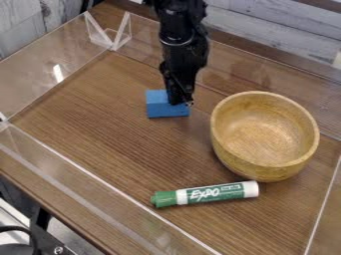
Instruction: Put the blue block in the brown bowl
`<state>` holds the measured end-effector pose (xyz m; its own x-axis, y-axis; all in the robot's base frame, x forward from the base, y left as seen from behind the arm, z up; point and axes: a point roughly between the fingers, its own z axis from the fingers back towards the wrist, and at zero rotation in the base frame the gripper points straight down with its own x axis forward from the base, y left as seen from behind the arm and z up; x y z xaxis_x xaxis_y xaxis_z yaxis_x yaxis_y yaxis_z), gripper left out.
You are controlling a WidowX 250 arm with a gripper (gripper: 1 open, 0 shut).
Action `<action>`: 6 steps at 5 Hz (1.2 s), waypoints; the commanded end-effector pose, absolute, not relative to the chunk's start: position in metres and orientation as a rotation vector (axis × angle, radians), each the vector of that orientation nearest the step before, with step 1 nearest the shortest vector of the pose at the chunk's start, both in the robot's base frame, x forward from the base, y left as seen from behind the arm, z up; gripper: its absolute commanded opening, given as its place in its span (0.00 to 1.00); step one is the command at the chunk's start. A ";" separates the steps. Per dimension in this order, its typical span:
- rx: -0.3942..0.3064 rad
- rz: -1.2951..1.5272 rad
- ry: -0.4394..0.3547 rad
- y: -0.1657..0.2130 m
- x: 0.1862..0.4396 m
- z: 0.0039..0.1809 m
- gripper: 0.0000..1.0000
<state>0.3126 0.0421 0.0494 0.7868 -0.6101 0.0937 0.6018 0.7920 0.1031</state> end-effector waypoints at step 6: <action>0.090 -0.644 -0.157 0.042 0.327 0.075 1.00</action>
